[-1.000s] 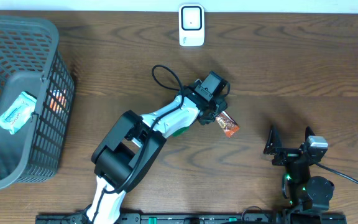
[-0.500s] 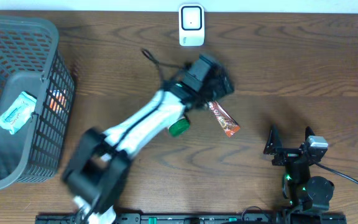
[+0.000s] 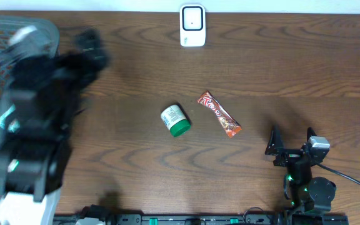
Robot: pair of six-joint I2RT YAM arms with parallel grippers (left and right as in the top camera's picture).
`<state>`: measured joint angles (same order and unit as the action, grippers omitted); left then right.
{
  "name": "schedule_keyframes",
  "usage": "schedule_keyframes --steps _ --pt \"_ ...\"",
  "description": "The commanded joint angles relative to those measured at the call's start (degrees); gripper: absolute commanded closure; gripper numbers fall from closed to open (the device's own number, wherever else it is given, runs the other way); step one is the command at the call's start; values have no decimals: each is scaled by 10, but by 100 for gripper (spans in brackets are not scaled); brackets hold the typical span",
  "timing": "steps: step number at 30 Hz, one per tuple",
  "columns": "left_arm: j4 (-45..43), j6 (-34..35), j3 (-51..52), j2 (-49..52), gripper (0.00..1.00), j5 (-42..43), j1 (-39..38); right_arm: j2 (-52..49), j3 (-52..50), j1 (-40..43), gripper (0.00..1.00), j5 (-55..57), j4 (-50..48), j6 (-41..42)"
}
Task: Scan the item barcode
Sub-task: 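Release the bar and move the left gripper back to the basket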
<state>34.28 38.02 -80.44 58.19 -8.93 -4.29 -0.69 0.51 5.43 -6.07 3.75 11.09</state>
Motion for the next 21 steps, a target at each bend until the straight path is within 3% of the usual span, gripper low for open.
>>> schedule_keyframes --steps 1,7,12,21 --pt "30 -18 -3 -28 2 -88 92 3 -2 -4 1 2 1 -6" --pt "97 -2 -3 -16 2 -55 250 3 -2 -4 1 2 1 -7" --pt "88 -1 -3 47 2 45 361 3 -2 -4 1 2 1 -7" --pt "85 2 -3 225 3 98 443 3 -2 -4 1 2 1 -6"
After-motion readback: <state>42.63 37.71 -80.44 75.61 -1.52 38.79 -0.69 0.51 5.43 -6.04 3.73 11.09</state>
